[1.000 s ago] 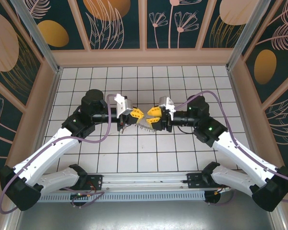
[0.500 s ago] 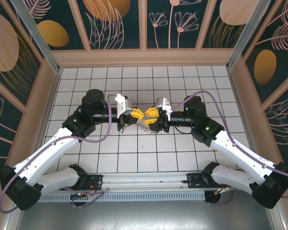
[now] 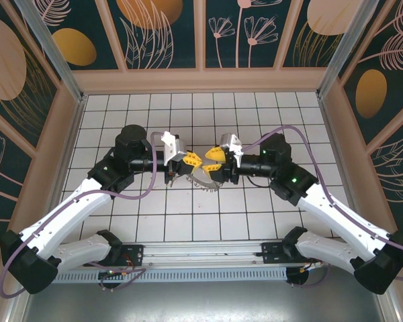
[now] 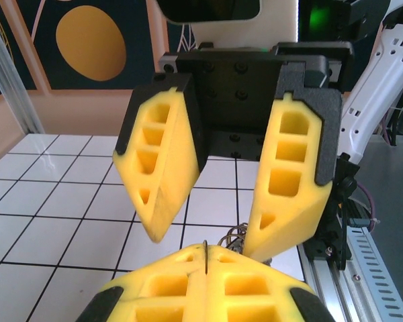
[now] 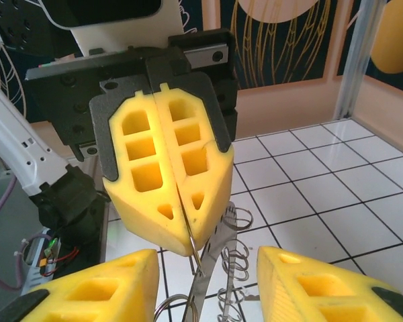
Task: Put the keys on the keyring
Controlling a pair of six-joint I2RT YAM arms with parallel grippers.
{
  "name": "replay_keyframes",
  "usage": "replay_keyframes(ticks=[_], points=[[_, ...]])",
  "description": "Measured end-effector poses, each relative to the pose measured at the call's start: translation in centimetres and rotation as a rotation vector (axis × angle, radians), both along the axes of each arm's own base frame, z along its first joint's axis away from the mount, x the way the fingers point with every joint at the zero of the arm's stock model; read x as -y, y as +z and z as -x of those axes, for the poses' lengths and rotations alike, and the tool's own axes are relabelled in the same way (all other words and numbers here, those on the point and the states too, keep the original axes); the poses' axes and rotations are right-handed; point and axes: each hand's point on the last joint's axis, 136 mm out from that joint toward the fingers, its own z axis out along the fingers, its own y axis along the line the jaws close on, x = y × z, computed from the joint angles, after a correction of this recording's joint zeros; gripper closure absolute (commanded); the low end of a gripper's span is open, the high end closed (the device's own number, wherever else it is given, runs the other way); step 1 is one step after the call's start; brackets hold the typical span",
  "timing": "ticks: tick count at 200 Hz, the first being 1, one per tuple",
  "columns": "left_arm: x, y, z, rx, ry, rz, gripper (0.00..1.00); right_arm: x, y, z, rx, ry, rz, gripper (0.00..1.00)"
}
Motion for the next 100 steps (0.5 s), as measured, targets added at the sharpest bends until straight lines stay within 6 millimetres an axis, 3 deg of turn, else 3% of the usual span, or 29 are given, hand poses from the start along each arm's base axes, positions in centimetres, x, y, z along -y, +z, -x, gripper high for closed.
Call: replay_keyframes(ticks=[36,100], points=[[0.1,0.0,0.1,0.0,-0.007,0.003,1.0,0.7,0.9,-0.3,0.033,-0.042,0.009,0.62],[0.1,0.0,0.0,-0.002,-0.007,0.001,1.0,1.1,0.0,-0.8,0.038,-0.064,0.046,0.67]])
